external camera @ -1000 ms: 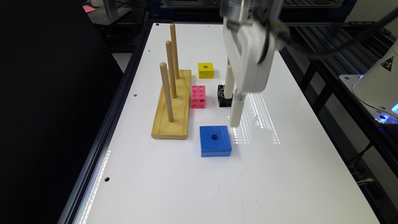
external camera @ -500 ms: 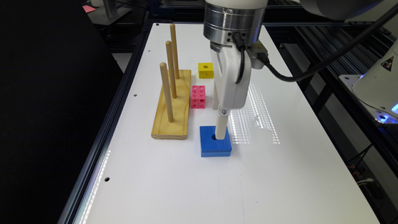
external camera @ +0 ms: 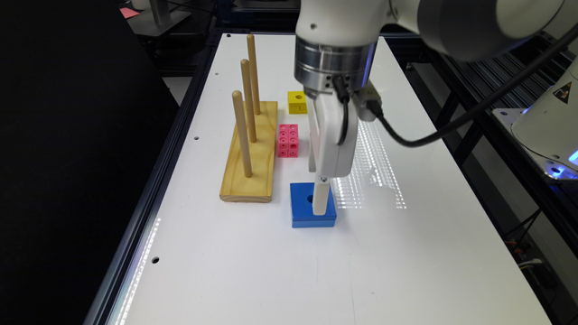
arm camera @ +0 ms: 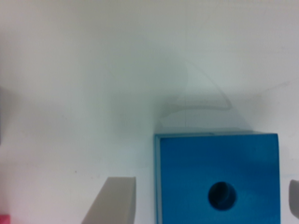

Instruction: Pick up blue block.

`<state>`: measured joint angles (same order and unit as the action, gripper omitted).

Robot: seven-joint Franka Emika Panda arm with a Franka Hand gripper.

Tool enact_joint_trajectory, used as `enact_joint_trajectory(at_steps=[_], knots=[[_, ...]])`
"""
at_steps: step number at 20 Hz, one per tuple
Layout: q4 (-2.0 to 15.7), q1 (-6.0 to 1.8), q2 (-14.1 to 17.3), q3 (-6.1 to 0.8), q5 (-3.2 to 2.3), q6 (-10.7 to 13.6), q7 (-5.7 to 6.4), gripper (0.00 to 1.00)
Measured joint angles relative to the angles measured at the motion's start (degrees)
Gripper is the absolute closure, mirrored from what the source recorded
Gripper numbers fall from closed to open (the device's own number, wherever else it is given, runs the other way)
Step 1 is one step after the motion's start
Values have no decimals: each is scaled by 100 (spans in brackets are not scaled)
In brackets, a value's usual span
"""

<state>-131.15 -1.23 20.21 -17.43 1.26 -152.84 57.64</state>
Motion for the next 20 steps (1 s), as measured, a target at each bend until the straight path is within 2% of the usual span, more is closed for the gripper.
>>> enact_joint_trajectory(at_steps=[9,13,20], knots=[[109,49,50,0,-10,6,44,0],[118,73,57,1,-34,6,93,0],[171,73,256,17,-73,-63,99,0]])
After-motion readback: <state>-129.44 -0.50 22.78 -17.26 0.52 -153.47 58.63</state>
